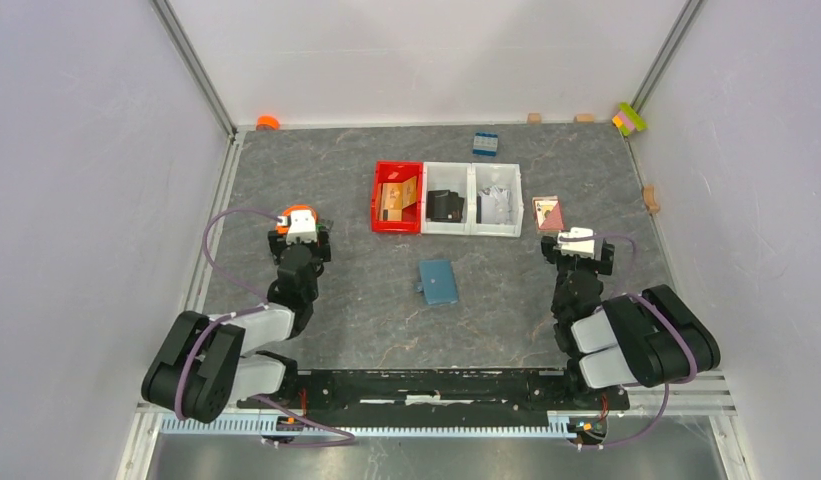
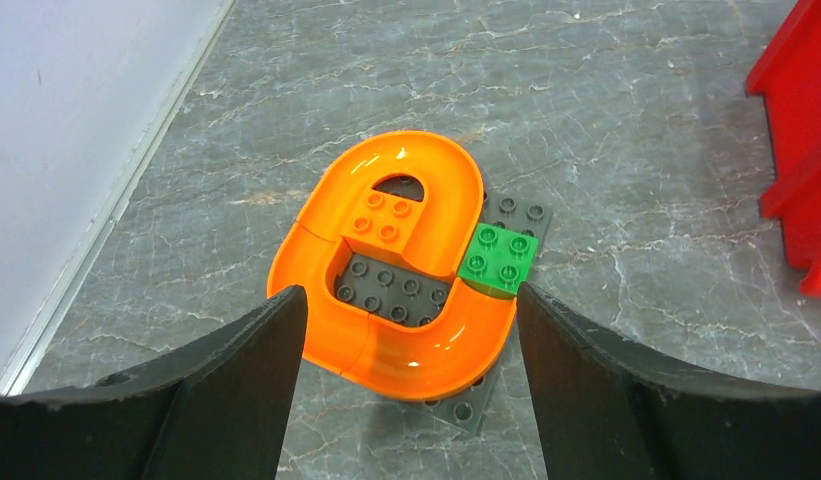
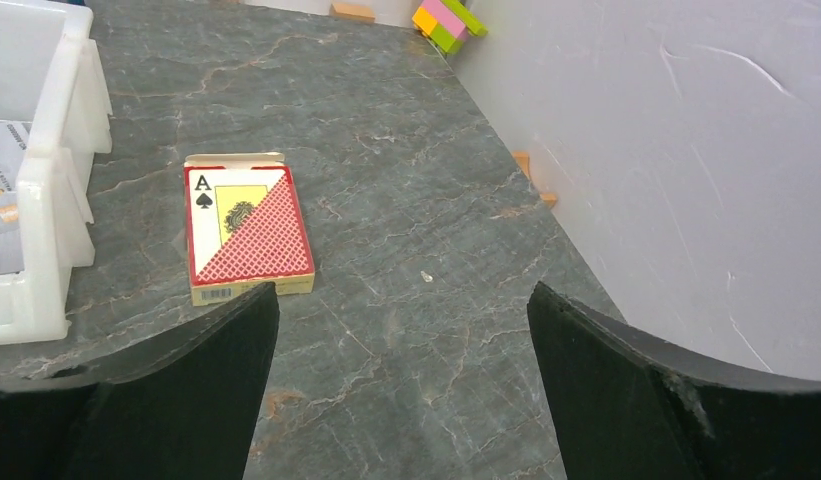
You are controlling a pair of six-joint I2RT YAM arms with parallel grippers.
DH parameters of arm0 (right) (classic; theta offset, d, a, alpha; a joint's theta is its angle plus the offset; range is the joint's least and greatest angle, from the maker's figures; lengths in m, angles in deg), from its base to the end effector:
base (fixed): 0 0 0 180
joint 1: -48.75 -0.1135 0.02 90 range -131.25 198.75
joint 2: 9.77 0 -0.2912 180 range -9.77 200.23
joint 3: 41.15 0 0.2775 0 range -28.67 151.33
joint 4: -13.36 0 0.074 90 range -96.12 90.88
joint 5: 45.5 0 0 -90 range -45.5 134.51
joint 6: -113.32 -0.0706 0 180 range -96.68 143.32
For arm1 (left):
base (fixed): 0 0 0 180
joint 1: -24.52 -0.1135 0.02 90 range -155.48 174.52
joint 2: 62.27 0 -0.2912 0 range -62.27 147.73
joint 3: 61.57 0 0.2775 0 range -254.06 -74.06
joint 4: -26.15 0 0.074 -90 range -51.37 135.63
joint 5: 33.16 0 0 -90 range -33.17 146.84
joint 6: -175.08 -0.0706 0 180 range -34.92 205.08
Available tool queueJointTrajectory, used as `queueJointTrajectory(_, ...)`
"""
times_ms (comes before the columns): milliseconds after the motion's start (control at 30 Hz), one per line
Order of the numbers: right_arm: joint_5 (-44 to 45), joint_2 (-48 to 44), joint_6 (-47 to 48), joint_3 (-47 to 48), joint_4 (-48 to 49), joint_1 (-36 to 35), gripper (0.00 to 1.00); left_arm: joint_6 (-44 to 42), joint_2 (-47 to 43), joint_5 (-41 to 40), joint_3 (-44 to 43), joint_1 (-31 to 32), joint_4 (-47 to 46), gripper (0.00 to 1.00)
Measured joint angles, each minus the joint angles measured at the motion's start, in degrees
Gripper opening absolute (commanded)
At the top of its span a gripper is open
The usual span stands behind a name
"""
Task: Take the credit cards out of the card holder
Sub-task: Reset both arms
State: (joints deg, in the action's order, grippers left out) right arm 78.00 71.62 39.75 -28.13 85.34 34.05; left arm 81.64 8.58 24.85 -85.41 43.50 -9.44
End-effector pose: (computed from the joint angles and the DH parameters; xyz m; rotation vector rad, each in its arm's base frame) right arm 0.2143 0.0159 0.1518 0.0592 1.5350 -0.4637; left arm 0.2438 -0.0443 0.1591 -0.0607 1.7476 0.2952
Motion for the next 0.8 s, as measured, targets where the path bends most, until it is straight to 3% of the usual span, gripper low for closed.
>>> queueJointTrajectory(67,-0.26,-0.02,-0.76,0.00,-0.02,0.55,0.90,0.35,0.26,2.12,-0.83,-1.55,0.48,0.82)
queueJointTrajectory(133,-0.55,-0.07,-1.38,0.00,-0.07,0.94,0.98,0.83,0.37,3.96,-1.49,-2.64,0.94,0.83)
queueJointTrajectory(667,-1.55,-0.35,-3.13,0.00,-0.07,1.70,0.98,1.97,3.52,13.68,-5.09,-5.49,4.63,0.78)
queueJointTrajectory(800,-1.57,-0.35,-3.15,0.00,-0.04,1.70,0.98,1.01,5.79,16.17,-4.13,-7.43,-0.39,0.93)
